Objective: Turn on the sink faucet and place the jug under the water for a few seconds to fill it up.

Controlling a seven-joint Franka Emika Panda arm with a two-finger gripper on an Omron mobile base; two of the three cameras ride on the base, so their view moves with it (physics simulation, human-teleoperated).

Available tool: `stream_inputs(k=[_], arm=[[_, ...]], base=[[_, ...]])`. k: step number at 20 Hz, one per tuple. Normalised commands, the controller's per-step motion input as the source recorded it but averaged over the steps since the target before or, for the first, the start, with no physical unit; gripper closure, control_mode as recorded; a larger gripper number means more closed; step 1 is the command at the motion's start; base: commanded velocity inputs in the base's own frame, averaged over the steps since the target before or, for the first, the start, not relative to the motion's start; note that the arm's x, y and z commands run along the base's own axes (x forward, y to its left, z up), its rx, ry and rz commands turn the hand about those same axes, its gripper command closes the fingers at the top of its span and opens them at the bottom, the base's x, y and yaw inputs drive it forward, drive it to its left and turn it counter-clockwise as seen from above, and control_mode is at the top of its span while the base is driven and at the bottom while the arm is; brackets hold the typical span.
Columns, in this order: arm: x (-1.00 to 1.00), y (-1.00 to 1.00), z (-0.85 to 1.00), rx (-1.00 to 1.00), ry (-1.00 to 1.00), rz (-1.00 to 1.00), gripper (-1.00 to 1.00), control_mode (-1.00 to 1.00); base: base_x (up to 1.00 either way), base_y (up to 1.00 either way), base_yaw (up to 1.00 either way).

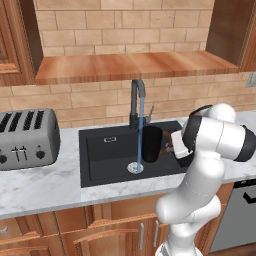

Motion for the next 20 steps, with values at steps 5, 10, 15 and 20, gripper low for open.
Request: stream_inputs(k=[5,10,15,20], arm=[[-0.08,0.00,0.14,-0.01,0.00,0.00,1.00,-1.00],[0.00,0.04,0.06,-0.01,0.00,0.00,1.00,-1.00],[0.00,0.05,0.00,-0.01,0.00,0.00,1.00,-1.00],[0.00,0.03,0.03,-0.01,0.00,0.00,1.00,-1.00]], base=[[0.00,0.00,0.00],[0.00,0.00,0.00],[0.00,0.00,0.00],[0.00,0.00,0.00]])
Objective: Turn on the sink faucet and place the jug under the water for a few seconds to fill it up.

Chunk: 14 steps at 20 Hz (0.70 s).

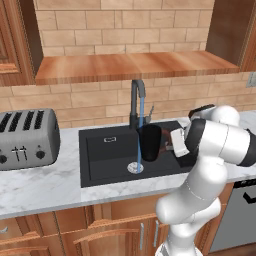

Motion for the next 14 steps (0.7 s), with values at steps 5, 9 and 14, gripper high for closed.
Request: stream_inputs(k=[5,9,14], arm=[[0.00,0.00,0.16,0.00,0.04,0.00,1.00,-1.00],[0.00,0.00,0.22,0.00,0.10,0.00,1.00,-1.00],[0.00,0.00,0.17,0.00,0.13,0.00,1.00,-1.00]], base=[[0.00,0.00,0.00],[0.00,0.00,0.00],[0.00,0.00,0.00]])
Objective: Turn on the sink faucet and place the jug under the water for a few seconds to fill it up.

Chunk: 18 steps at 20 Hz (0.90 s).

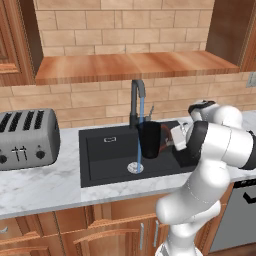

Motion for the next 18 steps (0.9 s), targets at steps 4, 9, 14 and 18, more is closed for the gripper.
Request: stream_inputs(k=[4,9,14,18], arm=[[0.00,0.00,0.08,0.00,0.06,0.00,1.00,-1.00],[0.00,0.00,0.07,0.00,0.04,0.00,1.00,-1.00],[0.00,0.00,0.05,0.00,0.03,0.00,1.00,-1.00],[0.00,0.00,0.04,0.00,0.00,0.00,1.00,-1.00]], base=[[0.00,0.00,0.00],[0.00,0.00,0.00],[0.00,0.00,0.00],[0.00,0.00,0.00]])
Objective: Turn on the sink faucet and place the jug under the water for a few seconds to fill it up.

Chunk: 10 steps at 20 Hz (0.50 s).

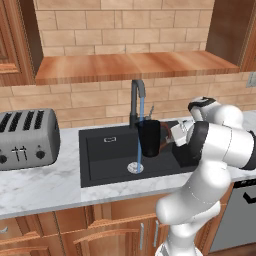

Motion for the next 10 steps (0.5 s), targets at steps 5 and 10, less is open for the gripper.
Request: stream_inputs(k=[5,10], arm=[[0.00,0.00,0.02,0.00,0.00,0.00,1.00,-1.00],[0.00,0.00,0.01,0.00,0.00,0.00,1.00,-1.00]], base=[[0.00,0.00,0.00],[0.00,0.00,0.00]])
